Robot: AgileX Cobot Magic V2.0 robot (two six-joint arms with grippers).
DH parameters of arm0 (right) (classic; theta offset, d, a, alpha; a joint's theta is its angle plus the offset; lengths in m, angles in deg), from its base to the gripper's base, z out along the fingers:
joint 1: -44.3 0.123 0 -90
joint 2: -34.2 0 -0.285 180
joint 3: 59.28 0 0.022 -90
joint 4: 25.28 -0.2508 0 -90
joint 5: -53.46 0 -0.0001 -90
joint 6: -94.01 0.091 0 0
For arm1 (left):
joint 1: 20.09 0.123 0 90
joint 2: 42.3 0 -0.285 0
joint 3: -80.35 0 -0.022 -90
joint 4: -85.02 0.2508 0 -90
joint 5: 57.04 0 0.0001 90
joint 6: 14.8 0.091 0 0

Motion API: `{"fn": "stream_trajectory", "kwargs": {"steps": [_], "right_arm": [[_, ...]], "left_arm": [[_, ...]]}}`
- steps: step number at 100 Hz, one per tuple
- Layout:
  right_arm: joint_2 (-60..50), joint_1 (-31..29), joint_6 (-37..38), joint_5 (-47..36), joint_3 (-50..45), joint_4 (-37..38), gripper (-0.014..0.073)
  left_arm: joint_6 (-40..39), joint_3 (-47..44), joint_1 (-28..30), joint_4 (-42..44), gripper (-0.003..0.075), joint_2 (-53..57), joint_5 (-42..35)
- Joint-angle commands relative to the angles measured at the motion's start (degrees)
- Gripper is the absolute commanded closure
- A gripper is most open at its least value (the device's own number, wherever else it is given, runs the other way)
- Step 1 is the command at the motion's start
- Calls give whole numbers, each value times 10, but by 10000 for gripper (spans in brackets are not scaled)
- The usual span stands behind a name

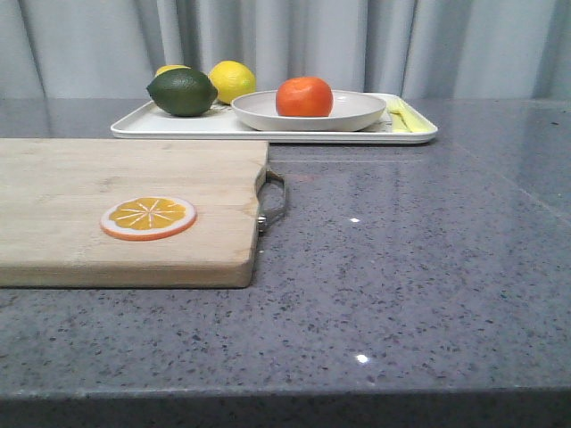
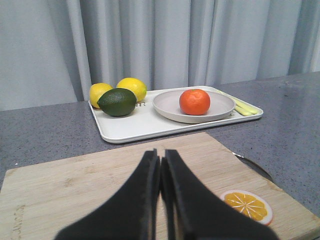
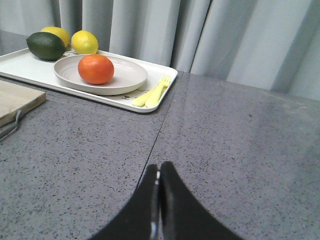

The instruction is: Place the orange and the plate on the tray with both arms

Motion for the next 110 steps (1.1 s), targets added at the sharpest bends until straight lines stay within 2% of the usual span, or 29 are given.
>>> {"fn": "stream_trajectory", "kwargs": {"steps": [1, 6, 14, 21, 28, 44, 51, 74, 110], "right_arm": [[6, -3, -5, -41, 17, 1, 662], [6, -3, -5, -41, 17, 1, 662], [6, -3, -5, -41, 17, 1, 662], [6, -3, -5, -41, 17, 1, 662], [6, -3, -5, -41, 17, 1, 662], [6, -3, -5, -41, 17, 1, 662], [6, -3, -5, -41, 17, 1, 662], [6, -3, -5, -41, 17, 1, 662], [6, -3, -5, -41, 17, 1, 662]], "left_arm": [[0, 14, 1, -8, 741, -4, -48], [0, 14, 1, 7, 741, -4, -66], [-3, 14, 1, 92, 741, -3, -71], [-51, 14, 1, 165, 741, -1, -64], [-135, 12, 5, 251, 741, 6, -64], [-397, -29, 45, 455, 741, 50, -72], [-463, -52, 72, 509, 741, 76, -72], [-483, -106, 152, 555, 741, 130, -75], [-483, -135, 162, 570, 741, 129, -91]]}}
